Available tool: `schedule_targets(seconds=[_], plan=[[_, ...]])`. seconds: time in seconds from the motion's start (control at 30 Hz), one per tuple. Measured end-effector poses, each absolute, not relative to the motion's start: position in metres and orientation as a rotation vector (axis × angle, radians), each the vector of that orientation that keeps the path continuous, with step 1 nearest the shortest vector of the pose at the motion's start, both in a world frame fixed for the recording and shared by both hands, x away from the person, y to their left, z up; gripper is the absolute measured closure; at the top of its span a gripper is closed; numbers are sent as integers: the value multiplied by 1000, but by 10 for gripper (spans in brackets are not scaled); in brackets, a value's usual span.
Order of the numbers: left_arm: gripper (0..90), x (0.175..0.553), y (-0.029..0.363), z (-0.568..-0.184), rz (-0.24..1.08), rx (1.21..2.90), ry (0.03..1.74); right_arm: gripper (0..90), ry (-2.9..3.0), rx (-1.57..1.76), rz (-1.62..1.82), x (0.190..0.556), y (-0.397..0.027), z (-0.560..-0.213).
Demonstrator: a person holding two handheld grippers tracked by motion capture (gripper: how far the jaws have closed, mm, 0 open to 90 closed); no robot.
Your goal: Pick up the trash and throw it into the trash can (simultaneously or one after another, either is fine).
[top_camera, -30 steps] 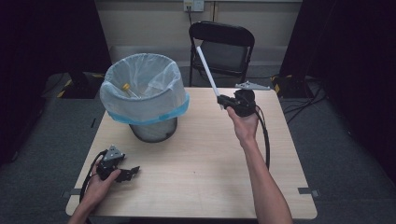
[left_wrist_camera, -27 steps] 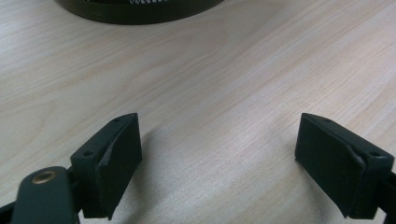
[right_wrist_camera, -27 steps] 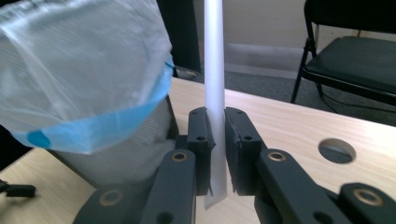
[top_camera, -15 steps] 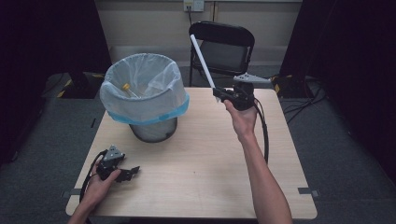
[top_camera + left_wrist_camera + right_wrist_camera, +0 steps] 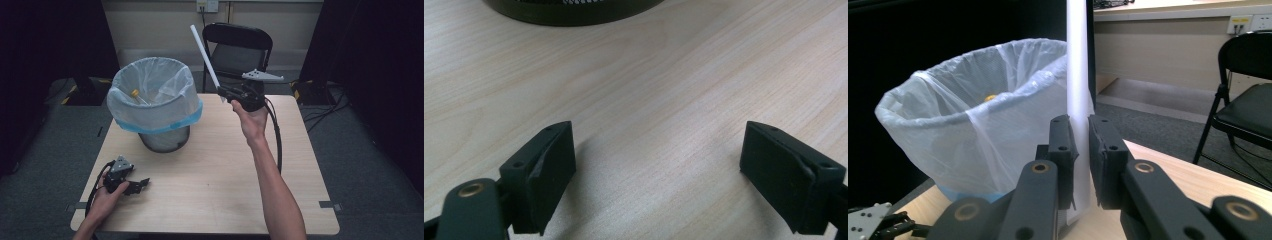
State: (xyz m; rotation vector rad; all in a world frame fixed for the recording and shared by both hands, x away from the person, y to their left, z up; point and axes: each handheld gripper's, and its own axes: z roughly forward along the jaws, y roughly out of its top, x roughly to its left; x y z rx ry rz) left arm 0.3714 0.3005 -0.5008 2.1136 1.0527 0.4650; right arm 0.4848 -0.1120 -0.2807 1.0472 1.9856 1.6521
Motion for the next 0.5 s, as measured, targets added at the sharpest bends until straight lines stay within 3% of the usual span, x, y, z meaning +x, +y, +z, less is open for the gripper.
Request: schedule_targets(seconds=[0.5], plan=[[141,371,300,-501,464,2113,1053,814,1998,983,1706,491,-93,-266]])
